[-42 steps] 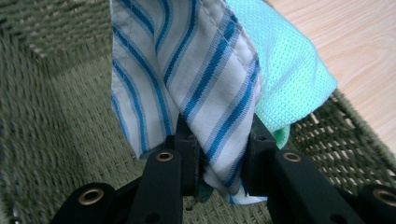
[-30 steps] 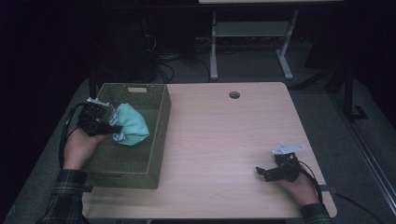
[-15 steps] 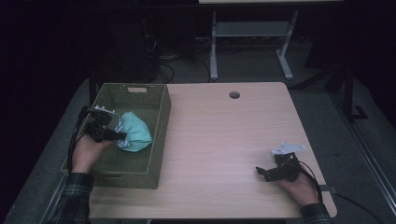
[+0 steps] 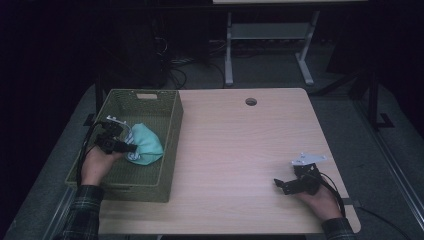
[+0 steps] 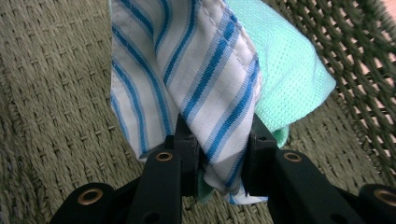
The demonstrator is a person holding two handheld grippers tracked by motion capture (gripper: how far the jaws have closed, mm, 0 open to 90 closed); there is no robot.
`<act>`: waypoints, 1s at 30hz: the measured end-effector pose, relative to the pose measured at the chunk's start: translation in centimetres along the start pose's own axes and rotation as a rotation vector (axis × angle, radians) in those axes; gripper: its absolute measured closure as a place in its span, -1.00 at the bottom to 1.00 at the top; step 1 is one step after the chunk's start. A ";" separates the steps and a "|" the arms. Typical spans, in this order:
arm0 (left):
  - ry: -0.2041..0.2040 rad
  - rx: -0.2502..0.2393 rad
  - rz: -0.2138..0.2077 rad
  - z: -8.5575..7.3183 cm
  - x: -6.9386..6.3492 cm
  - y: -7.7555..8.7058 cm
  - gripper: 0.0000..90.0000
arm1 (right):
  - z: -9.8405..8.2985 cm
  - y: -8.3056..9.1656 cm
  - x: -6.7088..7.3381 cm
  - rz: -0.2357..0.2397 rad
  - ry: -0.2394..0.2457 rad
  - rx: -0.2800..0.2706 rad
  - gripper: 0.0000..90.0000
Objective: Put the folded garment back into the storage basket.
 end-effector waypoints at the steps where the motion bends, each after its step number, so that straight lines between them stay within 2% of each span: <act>1: 0.003 0.003 0.000 0.0 0.0 -0.2 0.58 | 0.0 0.0 0.0 0.000 0.000 0.001 -0.95; 14: -0.008 0.045 0.022 -0.1 0.1 -1.3 0.55 | 0.0 0.0 0.0 0.000 0.000 0.001 -0.95; 19: 0.008 0.069 0.027 -0.2 0.3 -1.8 0.47 | 0.0 0.0 0.0 0.000 -0.001 0.000 -0.95; 23: 0.009 0.076 0.041 -0.3 0.4 -1.9 0.34 | 0.0 0.0 0.0 0.000 -0.001 0.000 -0.95; 30: 0.001 0.089 0.078 -0.4 0.6 -2.3 -0.09 | 0.0 0.0 0.0 0.000 0.000 0.001 -0.95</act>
Point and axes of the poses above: each handheld gripper's, and its own axes: y roughly backward along the jaws, z roughly out of its top, x roughly to its left, the point moved 3 cm from there along -y, roughly forward along the jaws, and after that the axes turned 10 degrees about x, right-handed, at the moved point
